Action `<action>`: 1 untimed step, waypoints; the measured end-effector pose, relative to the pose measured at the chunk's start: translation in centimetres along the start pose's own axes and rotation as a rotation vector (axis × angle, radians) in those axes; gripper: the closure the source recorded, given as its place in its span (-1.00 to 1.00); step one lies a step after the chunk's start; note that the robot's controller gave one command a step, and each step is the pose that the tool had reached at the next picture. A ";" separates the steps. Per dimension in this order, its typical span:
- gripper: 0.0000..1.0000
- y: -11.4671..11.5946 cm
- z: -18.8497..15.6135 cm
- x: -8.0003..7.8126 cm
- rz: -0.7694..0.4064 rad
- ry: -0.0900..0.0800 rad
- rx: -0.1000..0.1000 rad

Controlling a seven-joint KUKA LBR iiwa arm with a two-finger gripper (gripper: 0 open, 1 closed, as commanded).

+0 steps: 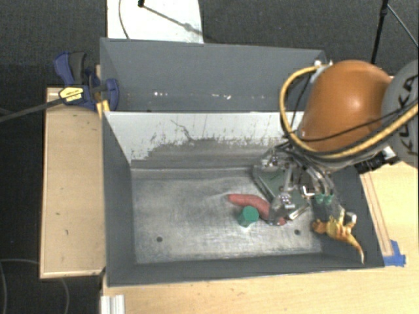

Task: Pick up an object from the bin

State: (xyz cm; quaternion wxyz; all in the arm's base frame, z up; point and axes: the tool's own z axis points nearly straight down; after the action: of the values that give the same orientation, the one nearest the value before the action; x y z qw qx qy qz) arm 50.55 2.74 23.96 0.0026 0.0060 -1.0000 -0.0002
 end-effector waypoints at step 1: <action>-1.00 0.0 -0.4 -0.2 0.001 -0.009 0.000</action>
Offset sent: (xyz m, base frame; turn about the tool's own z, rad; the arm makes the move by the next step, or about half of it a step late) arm 0.0535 -0.0005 -0.1139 0.0790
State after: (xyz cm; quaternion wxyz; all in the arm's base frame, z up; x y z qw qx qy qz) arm 50.71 2.73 24.35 -0.0016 0.0056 -1.0000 -0.0003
